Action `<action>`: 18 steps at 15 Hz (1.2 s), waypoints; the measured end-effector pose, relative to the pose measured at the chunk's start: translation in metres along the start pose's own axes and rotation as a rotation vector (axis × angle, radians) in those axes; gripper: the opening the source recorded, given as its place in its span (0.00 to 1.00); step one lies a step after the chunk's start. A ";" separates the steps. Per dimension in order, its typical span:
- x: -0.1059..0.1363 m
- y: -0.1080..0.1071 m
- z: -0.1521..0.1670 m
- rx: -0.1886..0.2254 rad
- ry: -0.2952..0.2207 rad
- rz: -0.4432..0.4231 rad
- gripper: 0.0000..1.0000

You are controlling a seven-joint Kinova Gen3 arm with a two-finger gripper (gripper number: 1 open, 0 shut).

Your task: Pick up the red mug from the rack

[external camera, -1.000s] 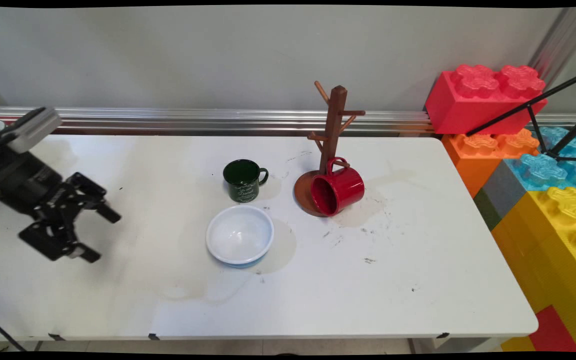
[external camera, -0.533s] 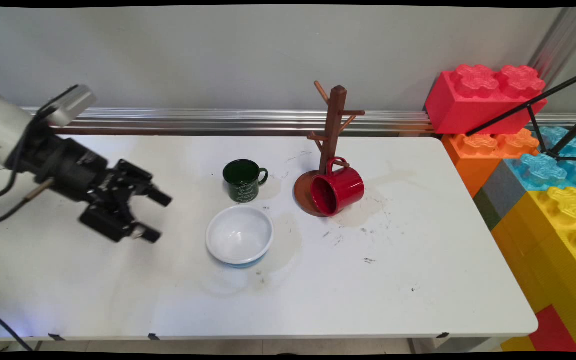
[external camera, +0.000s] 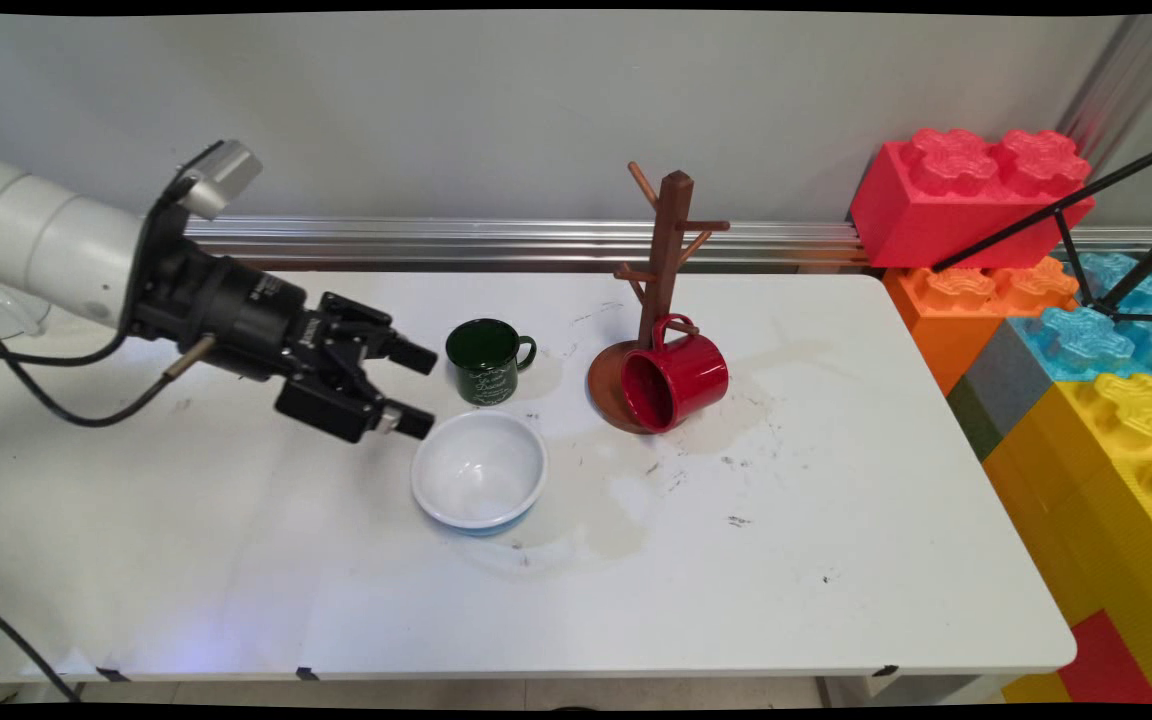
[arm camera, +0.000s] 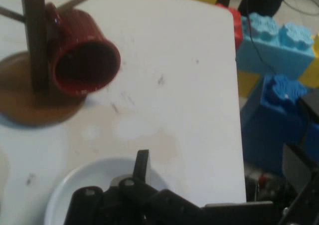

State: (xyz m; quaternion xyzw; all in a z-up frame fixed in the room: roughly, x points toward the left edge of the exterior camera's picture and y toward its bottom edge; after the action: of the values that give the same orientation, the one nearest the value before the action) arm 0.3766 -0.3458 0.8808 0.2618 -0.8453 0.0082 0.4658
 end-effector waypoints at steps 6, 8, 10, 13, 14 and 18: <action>0.009 -0.003 0.025 -0.008 0.080 -0.003 1.00; 0.011 -0.006 0.032 -0.006 0.093 -0.010 1.00; 0.012 -0.008 0.039 -0.002 0.096 -0.028 1.00; 0.017 -0.009 0.054 0.002 0.097 -0.058 1.00; 0.019 -0.009 0.060 0.005 0.098 -0.064 1.00; 0.024 -0.008 0.086 0.026 0.092 -0.092 1.00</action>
State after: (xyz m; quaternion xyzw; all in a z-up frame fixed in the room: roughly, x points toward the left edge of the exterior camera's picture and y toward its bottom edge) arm 0.3022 -0.3855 0.8495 0.3058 -0.8099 0.0097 0.5005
